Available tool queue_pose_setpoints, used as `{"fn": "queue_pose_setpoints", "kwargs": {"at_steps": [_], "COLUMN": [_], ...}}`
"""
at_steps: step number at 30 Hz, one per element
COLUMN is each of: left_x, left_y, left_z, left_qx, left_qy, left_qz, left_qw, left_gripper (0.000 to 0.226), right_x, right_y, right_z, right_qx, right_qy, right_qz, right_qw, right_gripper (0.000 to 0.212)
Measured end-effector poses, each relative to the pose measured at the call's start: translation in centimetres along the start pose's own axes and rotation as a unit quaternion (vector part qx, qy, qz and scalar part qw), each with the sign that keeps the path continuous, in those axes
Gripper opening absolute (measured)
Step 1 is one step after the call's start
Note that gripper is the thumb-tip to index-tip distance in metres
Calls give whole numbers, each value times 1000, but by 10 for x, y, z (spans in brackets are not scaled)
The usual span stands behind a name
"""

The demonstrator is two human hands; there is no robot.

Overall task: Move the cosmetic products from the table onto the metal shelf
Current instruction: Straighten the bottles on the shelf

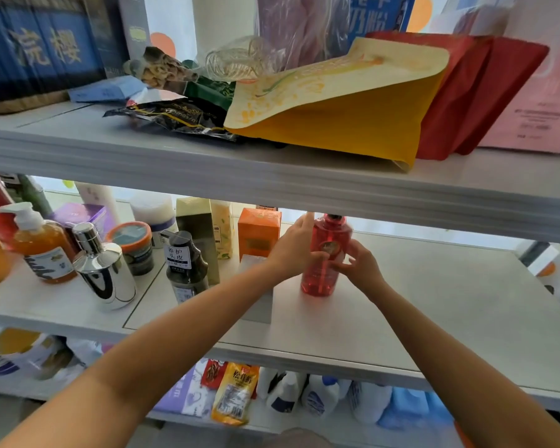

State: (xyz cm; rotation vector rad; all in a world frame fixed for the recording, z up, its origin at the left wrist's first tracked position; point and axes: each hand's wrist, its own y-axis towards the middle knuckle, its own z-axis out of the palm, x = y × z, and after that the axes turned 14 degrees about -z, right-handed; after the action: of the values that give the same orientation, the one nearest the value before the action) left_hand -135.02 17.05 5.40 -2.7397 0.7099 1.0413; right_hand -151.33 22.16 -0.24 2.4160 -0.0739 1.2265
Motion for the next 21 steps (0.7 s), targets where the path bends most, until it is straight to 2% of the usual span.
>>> {"fn": "queue_pose_setpoints", "kwargs": {"at_steps": [3,6,9,13,21], "left_x": [3,6,7,9,35], "left_y": [-13,-24,-32,-40,-85], "left_z": [7,19,30,37,42], "left_qx": [-37,-62,-67,-60,-15], "left_qy": [119,209,231,250,263], "left_qz": [-14,-23,-36,-38,74], "left_qw": [992,976,970,966,962], "left_gripper": [93,99,103,109,111], "right_x": [3,2,-5,-9,13], "right_y": [-5,-13,-25,-49,-108], "right_z": [-4,-8,-10,-14,6], "right_qx": [6,32,85,137,174], "right_qy": [-55,-125,-197,-268,-334], "right_qz": [-20,-21,-1,12,-13], "right_qw": [998,991,977,953,926], "right_gripper": [64,82,102,116,122]}}
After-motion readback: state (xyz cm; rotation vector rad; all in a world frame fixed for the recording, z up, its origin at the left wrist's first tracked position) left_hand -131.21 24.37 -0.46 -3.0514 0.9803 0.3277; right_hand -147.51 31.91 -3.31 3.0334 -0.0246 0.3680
